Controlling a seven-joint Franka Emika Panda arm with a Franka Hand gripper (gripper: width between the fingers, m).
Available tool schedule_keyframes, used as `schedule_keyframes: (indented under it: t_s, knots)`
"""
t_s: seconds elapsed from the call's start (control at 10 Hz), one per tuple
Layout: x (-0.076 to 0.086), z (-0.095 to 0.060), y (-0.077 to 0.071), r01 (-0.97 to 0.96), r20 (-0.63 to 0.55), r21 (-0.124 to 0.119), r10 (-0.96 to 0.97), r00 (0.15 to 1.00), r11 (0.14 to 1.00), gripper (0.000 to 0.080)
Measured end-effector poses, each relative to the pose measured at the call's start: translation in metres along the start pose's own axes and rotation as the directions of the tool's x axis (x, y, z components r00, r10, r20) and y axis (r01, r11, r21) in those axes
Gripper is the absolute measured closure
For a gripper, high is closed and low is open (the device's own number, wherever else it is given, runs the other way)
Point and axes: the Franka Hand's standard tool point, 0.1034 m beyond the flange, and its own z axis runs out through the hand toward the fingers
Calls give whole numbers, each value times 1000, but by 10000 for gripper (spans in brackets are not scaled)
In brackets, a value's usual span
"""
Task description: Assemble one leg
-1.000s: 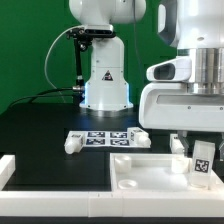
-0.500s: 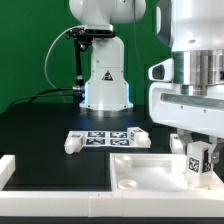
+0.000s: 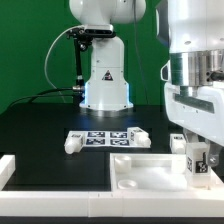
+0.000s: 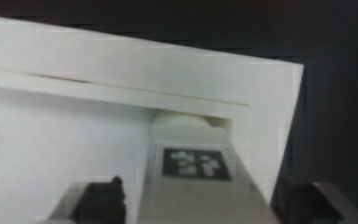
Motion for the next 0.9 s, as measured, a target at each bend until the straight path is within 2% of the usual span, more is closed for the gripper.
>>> schedule_keyframes:
  t_s: [0.1,0.2,0.3,0.5,0.6,0.7,0.8,0.9]
  knots:
    - [1,0,-1,210,-1,4,-210,978,978,267]
    - [-1,0,-1,356,2,4,-356,934,934,187]
    - [-6,1,0,407,4,2,-407,913,913,187]
    - [-2,1,0,531,-1,-4,-531,847,847,152]
    - [0,0,-1,676,-11,-21,-676,737,737,152]
    - [2,-2,-4,838,-21,-54,-840,543,543,151]
    - [0,-1,-5,873,-19,-58,-875,484,484,151]
    - [0,-1,-4,844,-22,-57,-846,534,534,151]
